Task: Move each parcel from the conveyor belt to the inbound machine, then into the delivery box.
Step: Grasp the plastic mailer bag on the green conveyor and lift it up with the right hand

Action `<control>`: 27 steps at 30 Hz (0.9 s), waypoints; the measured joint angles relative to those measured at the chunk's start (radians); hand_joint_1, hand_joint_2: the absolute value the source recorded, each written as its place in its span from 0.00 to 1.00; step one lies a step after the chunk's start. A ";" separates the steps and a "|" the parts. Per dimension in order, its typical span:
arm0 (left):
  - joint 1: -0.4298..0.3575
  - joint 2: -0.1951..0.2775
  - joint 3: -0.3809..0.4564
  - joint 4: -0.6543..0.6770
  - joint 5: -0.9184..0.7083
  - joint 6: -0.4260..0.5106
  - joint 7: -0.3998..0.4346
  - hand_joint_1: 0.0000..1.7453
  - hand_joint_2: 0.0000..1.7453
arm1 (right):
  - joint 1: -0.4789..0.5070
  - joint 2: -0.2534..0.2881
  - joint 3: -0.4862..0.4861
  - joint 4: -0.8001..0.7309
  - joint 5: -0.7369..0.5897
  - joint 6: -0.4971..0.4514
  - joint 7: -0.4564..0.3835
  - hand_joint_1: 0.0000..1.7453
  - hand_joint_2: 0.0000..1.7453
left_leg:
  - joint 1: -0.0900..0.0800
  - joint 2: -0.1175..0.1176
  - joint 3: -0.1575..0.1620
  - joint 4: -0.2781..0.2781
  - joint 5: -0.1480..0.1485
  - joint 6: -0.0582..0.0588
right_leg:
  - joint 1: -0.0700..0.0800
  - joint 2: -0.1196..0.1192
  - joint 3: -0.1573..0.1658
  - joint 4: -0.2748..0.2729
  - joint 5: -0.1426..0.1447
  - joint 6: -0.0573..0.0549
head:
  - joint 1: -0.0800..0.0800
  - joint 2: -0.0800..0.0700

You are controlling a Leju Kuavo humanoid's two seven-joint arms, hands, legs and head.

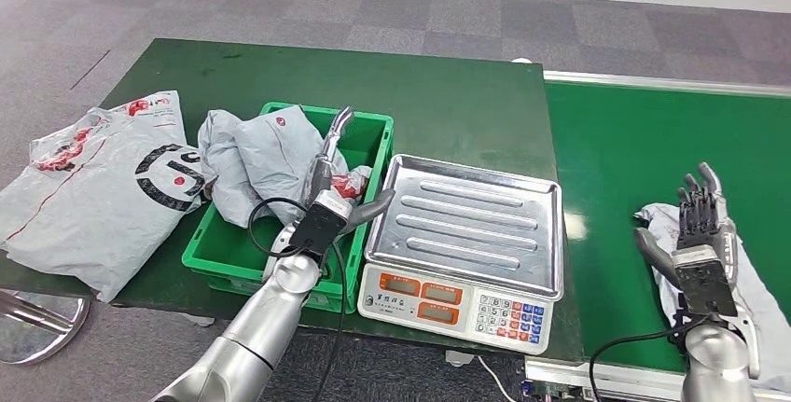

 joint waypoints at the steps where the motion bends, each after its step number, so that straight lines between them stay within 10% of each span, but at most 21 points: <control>1: 0.001 0.000 0.000 -0.002 0.000 0.000 0.000 0.00 1.00 | 0.000 0.000 0.000 0.000 0.000 0.000 0.000 0.00 1.00 | 0.000 0.000 0.000 0.000 0.000 0.000 | 0.000 0.000 0.000 0.000 0.000 0.000 | 0.000 0.000; 9: 0.005 -0.002 -0.007 -0.006 0.086 -0.092 -0.029 0.00 1.00 | 0.000 -0.020 0.004 0.023 0.091 -0.001 0.092 0.00 1.00 | 0.000 0.000 0.001 0.000 0.000 0.000 | 0.000 0.000 -0.001 0.000 0.000 0.000 | 0.000 0.000; 15: -0.001 -0.015 -0.088 0.033 0.362 -0.658 -0.078 0.00 1.00 | -0.043 -0.155 -0.013 0.386 0.561 -0.040 0.730 0.00 1.00 | -0.002 -0.008 -0.003 0.002 0.000 0.004 | -0.001 -0.008 0.002 -0.002 -0.001 0.003 | 0.001 0.000; 27: -0.028 -0.014 -0.185 0.117 0.340 -0.644 -0.079 0.00 1.00 | -0.134 -0.224 -0.013 0.663 0.661 -0.003 0.741 0.00 1.00 | 0.000 0.000 0.001 0.002 -0.002 0.005 | 0.000 -0.001 0.003 -0.002 0.000 0.003 | 0.000 0.000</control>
